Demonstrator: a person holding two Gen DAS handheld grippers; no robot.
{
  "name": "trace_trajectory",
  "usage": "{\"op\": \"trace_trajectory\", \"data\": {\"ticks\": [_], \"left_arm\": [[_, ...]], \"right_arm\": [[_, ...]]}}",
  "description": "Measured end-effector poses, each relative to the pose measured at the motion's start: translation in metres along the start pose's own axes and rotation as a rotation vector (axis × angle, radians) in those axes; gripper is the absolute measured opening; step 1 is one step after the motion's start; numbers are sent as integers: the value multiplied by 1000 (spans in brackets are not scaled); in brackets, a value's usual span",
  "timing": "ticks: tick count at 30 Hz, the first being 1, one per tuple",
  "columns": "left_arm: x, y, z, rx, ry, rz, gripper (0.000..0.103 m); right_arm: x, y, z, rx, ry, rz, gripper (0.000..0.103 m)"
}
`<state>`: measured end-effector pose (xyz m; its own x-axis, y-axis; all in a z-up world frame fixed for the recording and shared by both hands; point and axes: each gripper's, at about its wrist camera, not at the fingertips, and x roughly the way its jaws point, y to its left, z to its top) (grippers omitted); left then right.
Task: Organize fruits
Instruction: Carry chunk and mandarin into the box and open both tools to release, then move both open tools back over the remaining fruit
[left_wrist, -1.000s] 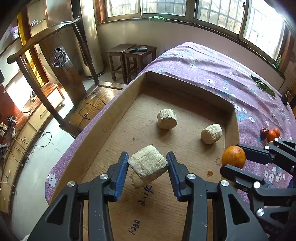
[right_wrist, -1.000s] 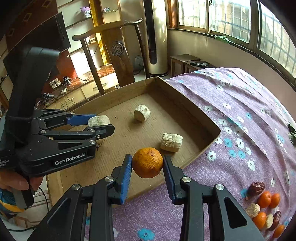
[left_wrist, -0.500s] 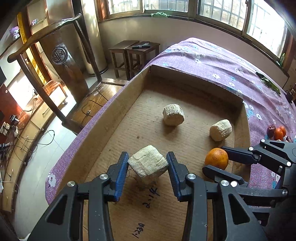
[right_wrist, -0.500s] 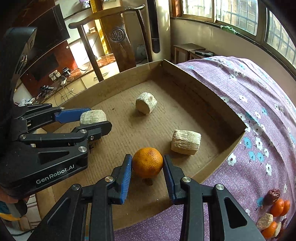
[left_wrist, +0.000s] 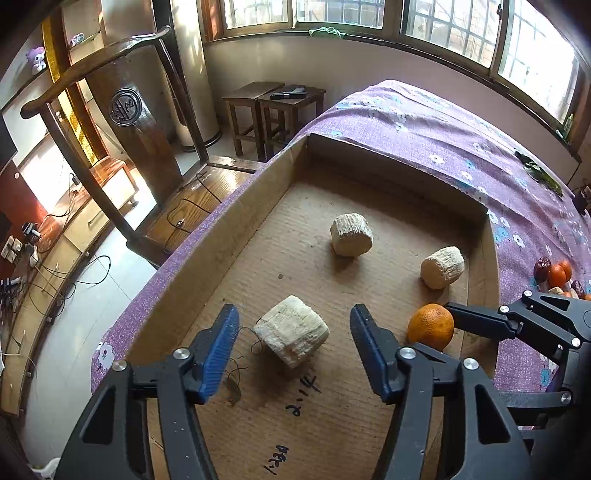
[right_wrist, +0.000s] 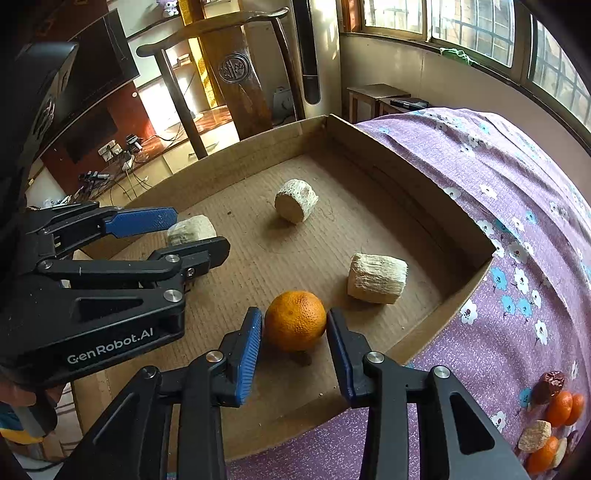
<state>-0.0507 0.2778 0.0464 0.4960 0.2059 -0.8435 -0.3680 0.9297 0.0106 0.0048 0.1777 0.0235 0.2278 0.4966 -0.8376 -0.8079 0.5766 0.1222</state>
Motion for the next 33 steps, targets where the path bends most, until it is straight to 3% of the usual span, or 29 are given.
{"op": "trace_trajectory", "data": {"ticks": [6,18,23,33], "left_arm": [[-1,4,1,-27,5,-7,77],[-35,-20,-6,-18,-58,-72,84],[-49,-53,-12,16,-82,-139,89],[-57,-143,-30,164,-63,-241,89]], "right_arm": [[-18,-1,-6,4,-32,1,48],[-75,-23,-42,99,-127,6,67],[-94,-41,-66,150,-134,-46,68],[-140,-96,-136,314,-163,-133,68]]}}
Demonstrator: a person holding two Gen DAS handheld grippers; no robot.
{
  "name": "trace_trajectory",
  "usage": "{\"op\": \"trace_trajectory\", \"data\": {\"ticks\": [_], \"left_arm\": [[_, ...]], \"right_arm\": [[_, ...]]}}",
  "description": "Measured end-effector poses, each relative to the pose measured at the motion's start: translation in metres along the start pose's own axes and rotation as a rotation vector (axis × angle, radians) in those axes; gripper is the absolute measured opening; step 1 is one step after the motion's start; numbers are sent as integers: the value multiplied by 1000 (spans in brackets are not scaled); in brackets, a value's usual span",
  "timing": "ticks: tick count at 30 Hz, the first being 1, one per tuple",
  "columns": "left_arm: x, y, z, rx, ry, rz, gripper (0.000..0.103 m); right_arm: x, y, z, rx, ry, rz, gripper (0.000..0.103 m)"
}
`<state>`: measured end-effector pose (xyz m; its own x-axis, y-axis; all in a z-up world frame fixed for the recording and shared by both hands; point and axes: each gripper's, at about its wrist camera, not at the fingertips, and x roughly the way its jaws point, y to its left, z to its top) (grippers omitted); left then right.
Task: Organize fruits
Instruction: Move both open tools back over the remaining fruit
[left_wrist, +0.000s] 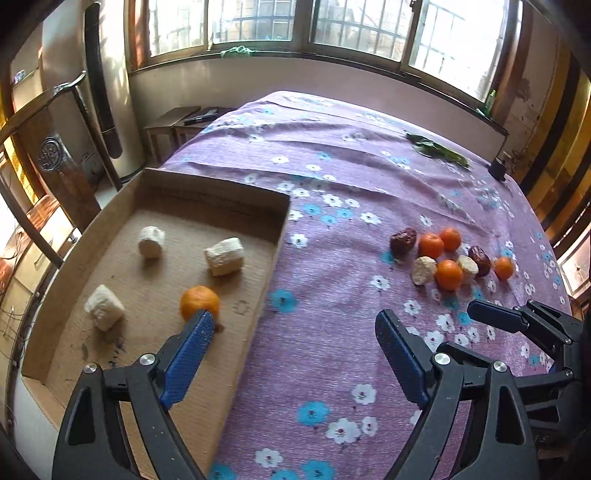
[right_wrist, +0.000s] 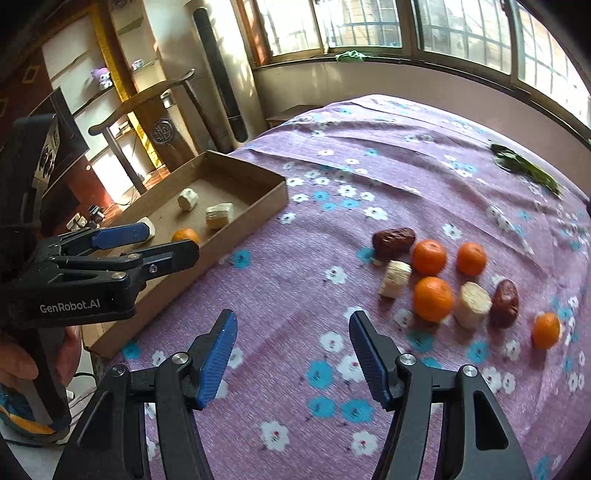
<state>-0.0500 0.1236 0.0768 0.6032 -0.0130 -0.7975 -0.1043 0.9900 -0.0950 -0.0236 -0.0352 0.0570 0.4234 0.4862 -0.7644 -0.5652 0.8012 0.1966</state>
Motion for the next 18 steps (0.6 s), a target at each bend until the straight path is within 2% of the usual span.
{"op": "trace_trajectory", "data": {"ticks": [7,13,18], "left_arm": [[18,-51,0,50,35,-61,89],[38,-79,3,100,61,-38,89],[62,-96,10,133,91,-12,89]], "right_arm": [[-23,-56,-24,106,-13,-63,68],[-30,-89,-38,172,-19,-74,68],[-31,-99,-42,191,-26,-57,68]]}}
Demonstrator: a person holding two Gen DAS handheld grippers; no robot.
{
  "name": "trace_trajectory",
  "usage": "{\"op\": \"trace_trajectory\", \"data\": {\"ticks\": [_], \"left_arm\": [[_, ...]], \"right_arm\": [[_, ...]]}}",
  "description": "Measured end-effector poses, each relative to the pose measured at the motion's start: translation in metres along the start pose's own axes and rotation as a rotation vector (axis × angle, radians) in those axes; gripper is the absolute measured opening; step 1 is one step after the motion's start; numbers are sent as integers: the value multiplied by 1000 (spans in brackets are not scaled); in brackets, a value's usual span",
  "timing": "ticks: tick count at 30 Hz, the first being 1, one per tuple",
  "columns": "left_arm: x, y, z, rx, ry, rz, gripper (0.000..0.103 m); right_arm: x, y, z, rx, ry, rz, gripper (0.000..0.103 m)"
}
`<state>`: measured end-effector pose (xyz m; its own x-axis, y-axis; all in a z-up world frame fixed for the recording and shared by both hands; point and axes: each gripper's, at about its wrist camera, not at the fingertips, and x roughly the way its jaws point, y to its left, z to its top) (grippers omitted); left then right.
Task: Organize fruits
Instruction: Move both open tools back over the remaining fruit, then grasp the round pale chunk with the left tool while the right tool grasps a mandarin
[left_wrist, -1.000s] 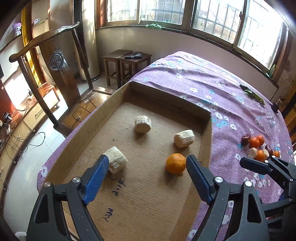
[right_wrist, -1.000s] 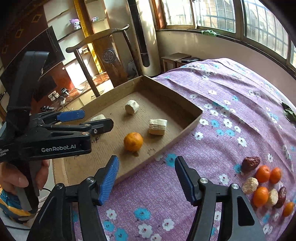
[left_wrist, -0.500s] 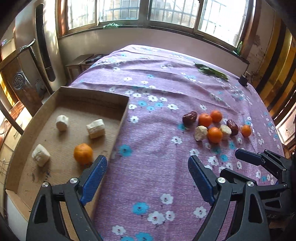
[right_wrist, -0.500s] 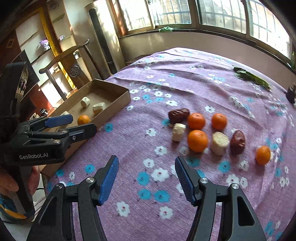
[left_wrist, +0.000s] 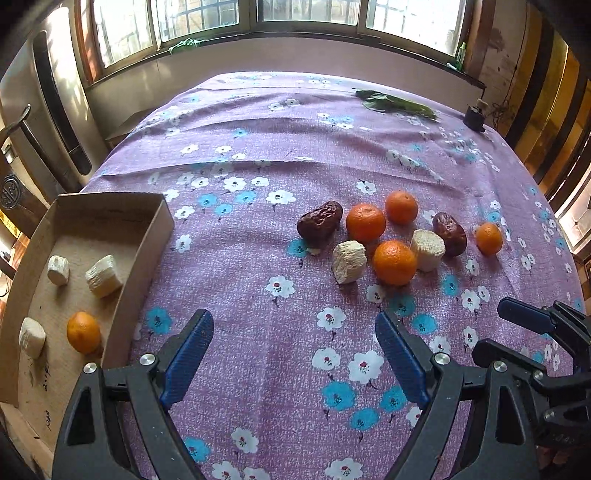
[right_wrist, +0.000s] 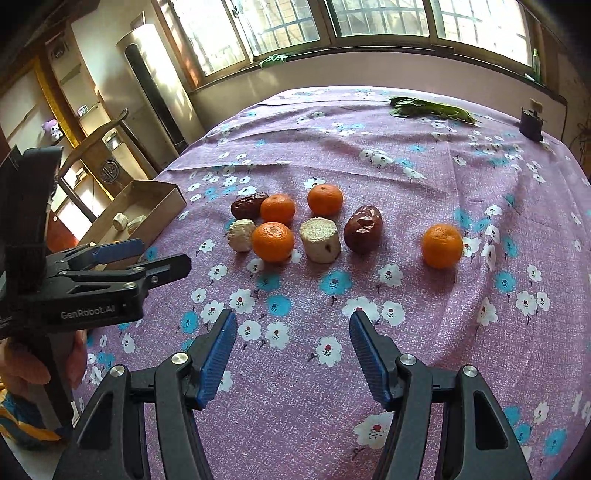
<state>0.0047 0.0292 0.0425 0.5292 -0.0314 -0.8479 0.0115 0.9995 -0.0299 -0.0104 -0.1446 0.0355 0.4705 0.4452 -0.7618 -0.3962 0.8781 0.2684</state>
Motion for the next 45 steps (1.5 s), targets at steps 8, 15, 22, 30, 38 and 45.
{"op": "trace_trajectory", "data": {"ticks": [8,15,22,30,38,45], "left_arm": [[36,-11,16,11,60,12,89],[40,19,25,-98,66,-17,89],[34,50,23,-173,62,20,89],[38,18,22,-48,67,2,89],[55,6,28,6,52,11,67],[48,12,28,-7,21,-23,27]], "right_arm": [[5,-6,-2,6,9,26,70],[11,-10,-2,12,30,33,70],[14,-8,-1,6,41,44,70],[13,-7,-1,2,41,45,70],[14,-7,-2,-5,36,48,70],[13,-1,3,-17,24,36,70]]}}
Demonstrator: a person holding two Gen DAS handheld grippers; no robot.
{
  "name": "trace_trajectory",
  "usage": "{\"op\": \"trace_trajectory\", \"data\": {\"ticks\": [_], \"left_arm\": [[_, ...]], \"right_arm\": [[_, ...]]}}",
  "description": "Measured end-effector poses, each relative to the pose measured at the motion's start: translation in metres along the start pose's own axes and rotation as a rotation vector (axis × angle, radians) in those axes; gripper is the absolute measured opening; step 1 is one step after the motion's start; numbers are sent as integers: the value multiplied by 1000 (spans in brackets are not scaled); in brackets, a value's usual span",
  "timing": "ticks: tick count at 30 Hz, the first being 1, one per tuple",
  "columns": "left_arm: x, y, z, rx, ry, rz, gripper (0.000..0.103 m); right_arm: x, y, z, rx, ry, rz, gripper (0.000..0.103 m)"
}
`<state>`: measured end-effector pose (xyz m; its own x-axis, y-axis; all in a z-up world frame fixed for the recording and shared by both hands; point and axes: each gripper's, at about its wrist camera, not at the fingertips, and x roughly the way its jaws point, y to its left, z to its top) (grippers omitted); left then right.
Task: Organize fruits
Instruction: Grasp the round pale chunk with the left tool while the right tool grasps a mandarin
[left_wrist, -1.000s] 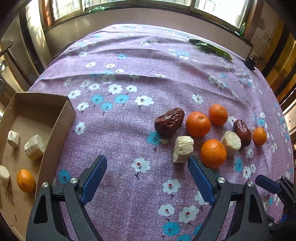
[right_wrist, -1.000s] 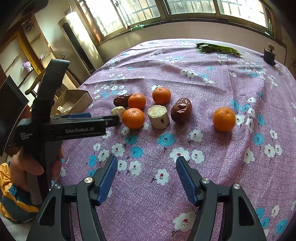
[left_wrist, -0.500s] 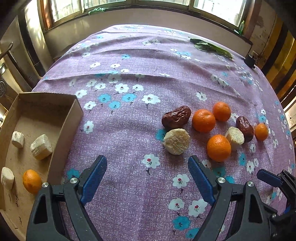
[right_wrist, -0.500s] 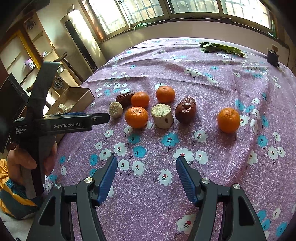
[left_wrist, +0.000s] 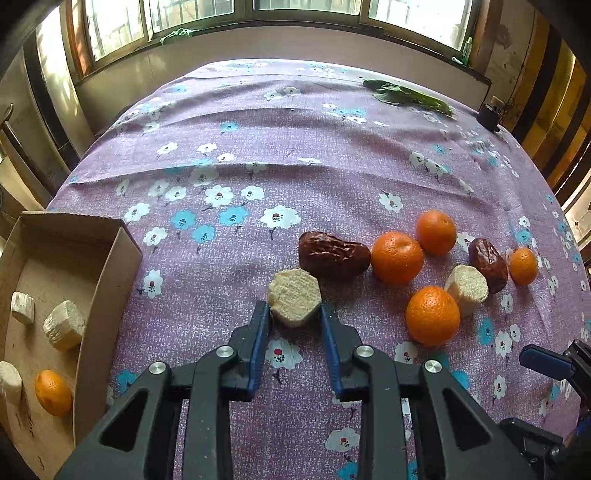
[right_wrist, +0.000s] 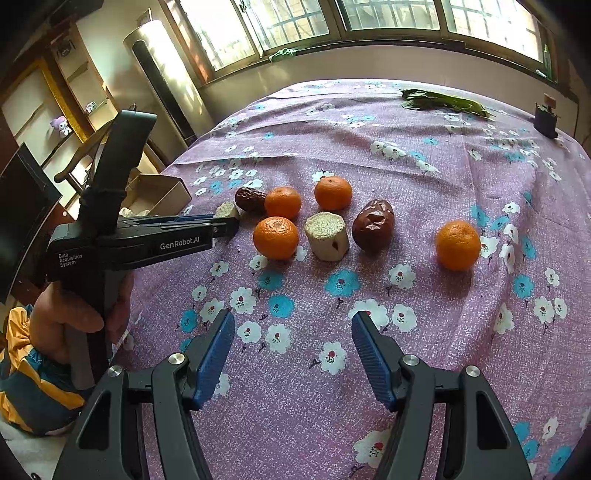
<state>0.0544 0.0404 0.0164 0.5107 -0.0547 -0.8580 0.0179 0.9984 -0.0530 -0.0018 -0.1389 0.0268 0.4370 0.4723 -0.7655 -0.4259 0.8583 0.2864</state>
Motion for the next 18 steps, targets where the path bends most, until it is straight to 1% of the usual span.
{"op": "trace_trajectory", "data": {"ticks": [3,5,7,10,12,15,16,17,18], "left_arm": [[-7,6,-3,-19,-6,-16,27],[-14,11,-6,-35,-16,-24,27],[-21,15,-9,-50,-22,-34,27],[-30,21,-14,-62,-27,-39,27],[-36,23,-17,-65,-36,-41,27],[-41,25,-22,-61,-36,-43,27],[-42,26,-23,-61,-35,-46,27],[-42,26,-24,-61,-33,-48,27],[-43,27,-25,-60,-31,-48,27]], "right_arm": [[5,11,7,-35,5,-4,70],[13,19,16,-65,11,-22,70],[25,26,24,-94,23,-16,70],[44,36,35,-123,41,-35,70],[55,38,42,-130,41,-68,70],[68,35,50,-102,45,-52,70],[70,35,52,-104,37,-68,66],[71,35,53,-111,26,-88,56],[70,35,53,-116,16,-100,50]]}}
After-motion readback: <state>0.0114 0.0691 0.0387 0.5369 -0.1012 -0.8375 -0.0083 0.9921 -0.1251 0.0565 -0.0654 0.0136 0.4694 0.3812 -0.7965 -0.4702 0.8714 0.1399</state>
